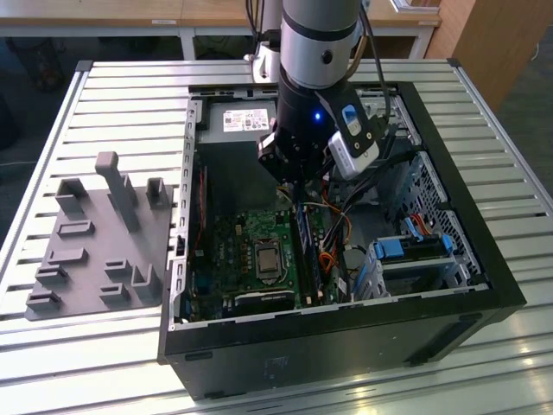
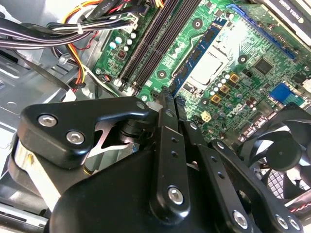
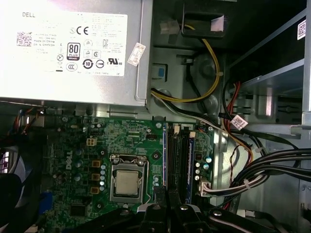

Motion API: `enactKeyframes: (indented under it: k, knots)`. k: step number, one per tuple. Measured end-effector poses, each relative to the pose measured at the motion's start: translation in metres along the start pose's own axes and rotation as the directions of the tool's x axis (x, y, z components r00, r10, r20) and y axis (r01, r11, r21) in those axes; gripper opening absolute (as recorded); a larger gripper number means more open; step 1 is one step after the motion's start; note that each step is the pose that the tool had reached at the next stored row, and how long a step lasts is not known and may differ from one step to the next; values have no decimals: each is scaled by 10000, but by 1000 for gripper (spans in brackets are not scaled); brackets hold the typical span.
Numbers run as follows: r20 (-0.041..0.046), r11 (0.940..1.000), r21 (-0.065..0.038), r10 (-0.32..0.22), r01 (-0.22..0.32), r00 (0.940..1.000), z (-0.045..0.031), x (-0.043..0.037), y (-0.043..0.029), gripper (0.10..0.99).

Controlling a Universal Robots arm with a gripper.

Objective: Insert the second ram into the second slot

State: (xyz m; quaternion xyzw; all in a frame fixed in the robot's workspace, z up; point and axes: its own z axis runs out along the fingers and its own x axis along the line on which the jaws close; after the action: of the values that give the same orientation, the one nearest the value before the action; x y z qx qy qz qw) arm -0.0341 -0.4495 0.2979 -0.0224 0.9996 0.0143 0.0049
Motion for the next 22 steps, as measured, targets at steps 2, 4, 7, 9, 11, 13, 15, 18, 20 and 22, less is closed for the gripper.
enactKeyframes:
  k: [2, 4, 7, 9, 11, 13, 15, 18, 20, 22]
  knots:
    - [-1, 10000, 1, 0, 0, 10000, 6, 0, 0, 133]
    - [-1, 10000, 1, 0, 0, 10000, 12, 0, 0, 133]
    - [-1, 10000, -2, 0, 0, 10000, 26, 0, -1, 133]
    - [-1, 10000, 1, 0, 0, 10000, 38, 0, -1, 133]
    - [-1, 10000, 1, 0, 0, 10000, 53, 0, -2, 133]
    - [-1, 10000, 1, 2, -2, 10000, 69, 1, -2, 133]
    - [-2, 10000, 2, 10, -10, 10000, 82, 1, -3, 133]
    - [-4, 10000, 2, 27, -27, 10000, 103, 1, -3, 133]
    - [-9, 10000, 3, 31, -31, 10000, 110, 1, -3, 133]
    - [-10, 10000, 3, 32, -32, 10000, 117, 1, -4, 133]
